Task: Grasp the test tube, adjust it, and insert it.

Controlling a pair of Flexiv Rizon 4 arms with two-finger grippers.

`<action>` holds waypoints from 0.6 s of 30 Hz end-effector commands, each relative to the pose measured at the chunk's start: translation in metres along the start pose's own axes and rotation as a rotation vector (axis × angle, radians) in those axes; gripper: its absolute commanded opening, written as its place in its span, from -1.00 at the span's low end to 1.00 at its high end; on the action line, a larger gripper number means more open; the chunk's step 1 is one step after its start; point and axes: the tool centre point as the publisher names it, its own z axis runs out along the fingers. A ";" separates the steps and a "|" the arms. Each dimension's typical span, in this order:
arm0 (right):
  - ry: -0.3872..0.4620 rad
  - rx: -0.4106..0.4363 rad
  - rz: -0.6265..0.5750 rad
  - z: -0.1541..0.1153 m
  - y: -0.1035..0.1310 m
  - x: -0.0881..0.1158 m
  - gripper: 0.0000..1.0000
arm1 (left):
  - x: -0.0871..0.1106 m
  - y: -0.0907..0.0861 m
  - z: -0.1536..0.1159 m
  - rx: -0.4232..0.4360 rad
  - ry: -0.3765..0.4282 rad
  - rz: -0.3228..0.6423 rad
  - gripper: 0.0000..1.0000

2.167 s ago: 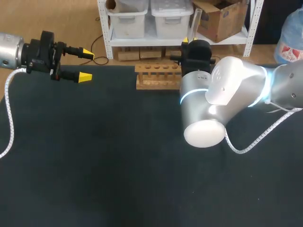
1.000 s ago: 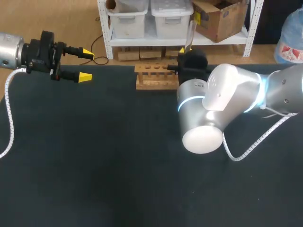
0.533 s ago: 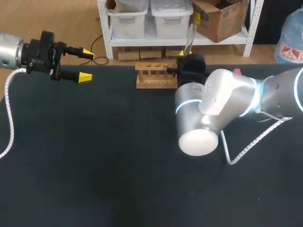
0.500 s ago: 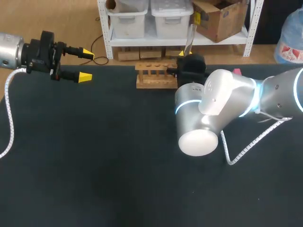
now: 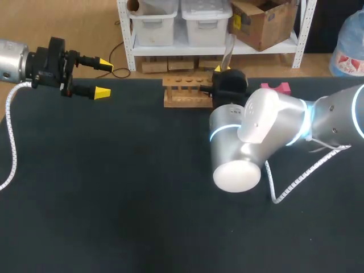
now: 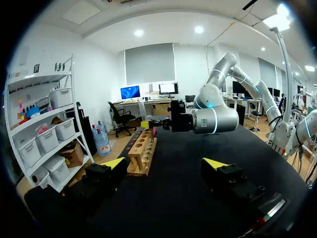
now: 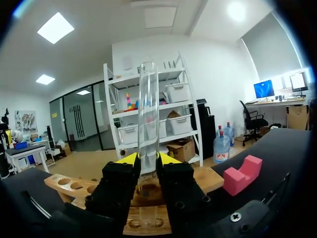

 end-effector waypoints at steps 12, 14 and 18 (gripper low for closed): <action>-0.046 -0.005 -0.008 0.001 0.001 0.010 -1.00 | 0.000 -0.002 0.000 -0.005 0.000 0.002 1.00; -0.051 -0.003 -0.011 0.001 0.001 0.010 -1.00 | 0.000 -0.002 0.000 -0.005 0.000 0.002 1.00; -0.052 0.002 -0.015 0.003 0.000 0.010 -1.00 | 0.000 -0.002 0.000 -0.005 0.000 0.002 1.00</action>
